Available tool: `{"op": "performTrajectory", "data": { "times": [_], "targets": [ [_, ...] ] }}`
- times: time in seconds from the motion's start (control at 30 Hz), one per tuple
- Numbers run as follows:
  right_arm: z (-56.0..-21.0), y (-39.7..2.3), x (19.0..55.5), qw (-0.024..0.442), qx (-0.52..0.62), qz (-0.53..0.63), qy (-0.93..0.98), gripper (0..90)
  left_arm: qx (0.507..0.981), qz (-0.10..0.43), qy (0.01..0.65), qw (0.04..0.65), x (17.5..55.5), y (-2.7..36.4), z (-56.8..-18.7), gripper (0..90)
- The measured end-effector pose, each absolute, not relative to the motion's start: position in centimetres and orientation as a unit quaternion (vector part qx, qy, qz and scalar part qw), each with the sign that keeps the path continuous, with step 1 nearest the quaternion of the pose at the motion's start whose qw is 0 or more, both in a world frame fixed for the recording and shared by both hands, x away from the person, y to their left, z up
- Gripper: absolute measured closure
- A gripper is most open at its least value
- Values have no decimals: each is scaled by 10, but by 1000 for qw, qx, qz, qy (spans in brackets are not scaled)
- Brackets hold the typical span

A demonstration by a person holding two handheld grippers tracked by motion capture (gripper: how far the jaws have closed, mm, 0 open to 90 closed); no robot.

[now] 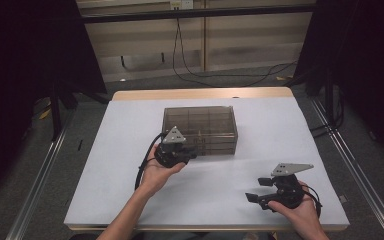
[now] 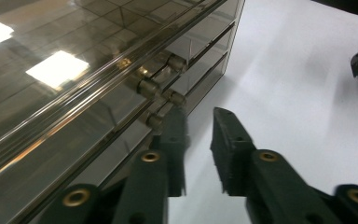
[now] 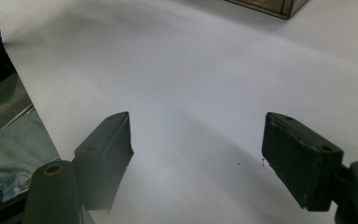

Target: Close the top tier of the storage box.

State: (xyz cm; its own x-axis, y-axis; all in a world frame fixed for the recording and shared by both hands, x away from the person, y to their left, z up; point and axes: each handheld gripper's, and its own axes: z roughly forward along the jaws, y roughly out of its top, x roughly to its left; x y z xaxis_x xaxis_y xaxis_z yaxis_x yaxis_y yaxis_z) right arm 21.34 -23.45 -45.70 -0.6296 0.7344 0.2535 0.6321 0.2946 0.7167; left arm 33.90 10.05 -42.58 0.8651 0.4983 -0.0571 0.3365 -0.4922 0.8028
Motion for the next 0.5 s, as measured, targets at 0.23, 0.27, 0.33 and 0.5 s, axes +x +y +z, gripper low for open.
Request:
{"op": "performTrajectory", "data": {
  "times": [0.23,0.27,0.33,0.5],
  "targets": [
    [-454,-238,213,68,429,426,794,238,852,87,243,455,330,119,-418,603],
    [-454,-238,213,68,430,426,793,237,851,88,245,456,328,121,-416,583],
    [-454,-239,213,69,432,429,790,238,851,95,244,454,324,124,-413,524],
    [-453,-241,213,70,438,432,785,231,850,106,246,454,314,132,-408,340]
  ]
}}
